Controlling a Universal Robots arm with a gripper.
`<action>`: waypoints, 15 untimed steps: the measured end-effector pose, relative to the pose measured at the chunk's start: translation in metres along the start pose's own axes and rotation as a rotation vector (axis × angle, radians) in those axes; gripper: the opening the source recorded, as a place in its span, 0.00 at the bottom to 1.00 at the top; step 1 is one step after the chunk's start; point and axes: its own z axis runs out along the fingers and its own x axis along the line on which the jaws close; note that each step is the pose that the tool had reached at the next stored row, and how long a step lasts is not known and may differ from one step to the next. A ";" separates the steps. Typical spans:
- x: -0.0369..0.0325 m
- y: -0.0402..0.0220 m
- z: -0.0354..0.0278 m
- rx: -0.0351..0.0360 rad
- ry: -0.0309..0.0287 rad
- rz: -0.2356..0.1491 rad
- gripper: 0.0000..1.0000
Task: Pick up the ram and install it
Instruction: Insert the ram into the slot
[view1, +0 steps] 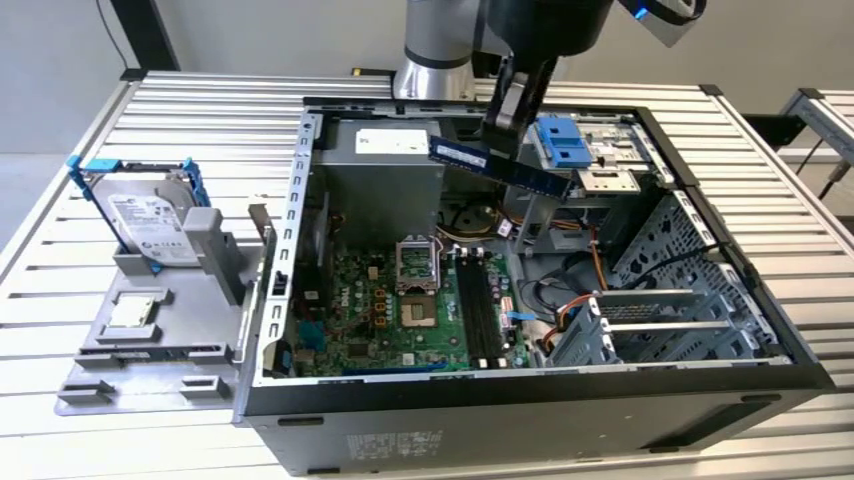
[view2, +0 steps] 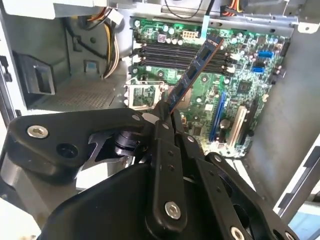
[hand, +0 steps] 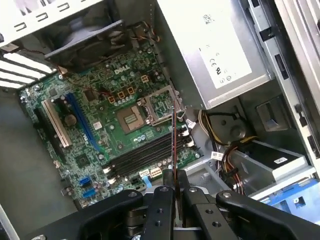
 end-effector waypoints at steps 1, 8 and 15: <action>0.0000 0.0000 0.0000 0.0007 -0.0005 0.019 0.00; 0.0000 0.0000 0.0000 0.0051 -0.0040 0.141 0.00; 0.0000 0.0000 0.0000 0.0096 -0.0078 0.269 0.00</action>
